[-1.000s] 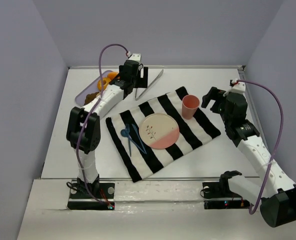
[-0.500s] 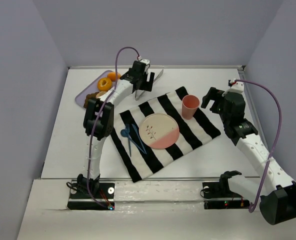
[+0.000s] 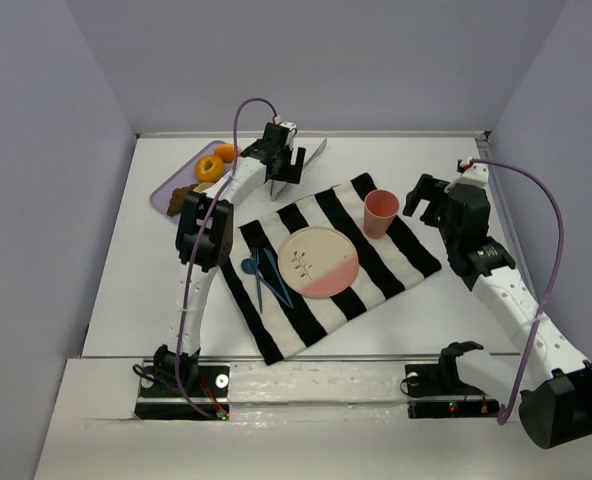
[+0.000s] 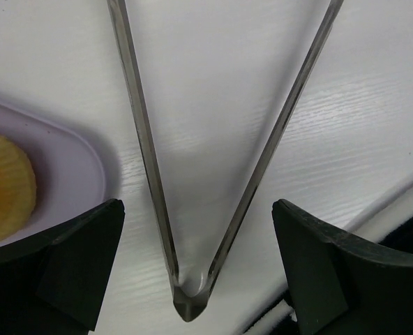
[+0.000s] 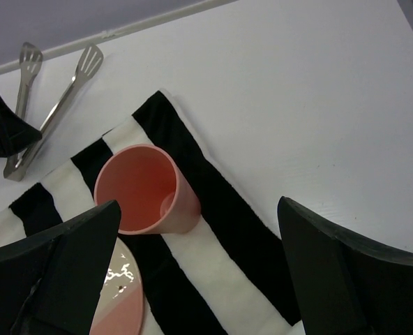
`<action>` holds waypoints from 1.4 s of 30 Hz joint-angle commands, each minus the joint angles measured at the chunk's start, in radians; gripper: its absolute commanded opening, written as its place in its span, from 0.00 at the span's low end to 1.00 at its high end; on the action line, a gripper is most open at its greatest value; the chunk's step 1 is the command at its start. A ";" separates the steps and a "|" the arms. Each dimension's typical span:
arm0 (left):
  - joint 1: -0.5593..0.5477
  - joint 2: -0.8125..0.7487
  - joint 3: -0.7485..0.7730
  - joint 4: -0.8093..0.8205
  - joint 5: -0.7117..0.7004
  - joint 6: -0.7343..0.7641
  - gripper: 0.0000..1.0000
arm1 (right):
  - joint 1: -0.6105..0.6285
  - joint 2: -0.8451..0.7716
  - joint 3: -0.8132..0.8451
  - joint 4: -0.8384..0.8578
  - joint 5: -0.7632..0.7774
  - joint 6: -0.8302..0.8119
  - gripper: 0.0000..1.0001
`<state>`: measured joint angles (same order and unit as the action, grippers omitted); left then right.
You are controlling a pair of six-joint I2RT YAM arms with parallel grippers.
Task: Place the bread
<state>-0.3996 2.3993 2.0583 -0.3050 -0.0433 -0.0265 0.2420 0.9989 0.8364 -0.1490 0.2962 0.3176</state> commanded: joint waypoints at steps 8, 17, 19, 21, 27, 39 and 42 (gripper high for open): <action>0.010 0.104 0.181 -0.057 0.095 0.022 0.99 | -0.006 0.007 0.003 0.039 0.040 0.009 1.00; 0.027 0.213 0.318 -0.114 0.164 0.002 0.99 | -0.006 -0.017 -0.010 0.040 0.064 0.020 1.00; 0.030 0.218 0.318 -0.103 0.166 -0.009 0.99 | -0.006 -0.019 -0.011 0.040 0.060 0.023 1.00; 0.031 0.222 0.318 -0.083 0.160 -0.013 0.99 | -0.006 -0.019 -0.013 0.043 0.058 0.028 1.00; 0.033 0.282 0.396 -0.083 0.068 -0.043 0.99 | -0.006 -0.026 -0.019 0.043 0.050 0.037 1.00; 0.028 0.304 0.416 -0.095 0.092 -0.027 0.87 | -0.006 -0.045 -0.033 0.046 0.046 0.049 1.00; 0.025 0.304 0.416 -0.100 0.076 -0.029 0.68 | -0.006 -0.065 -0.037 0.048 0.052 0.051 1.00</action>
<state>-0.3714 2.6808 2.4485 -0.3660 0.0380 -0.0509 0.2420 0.9745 0.8043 -0.1482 0.3328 0.3607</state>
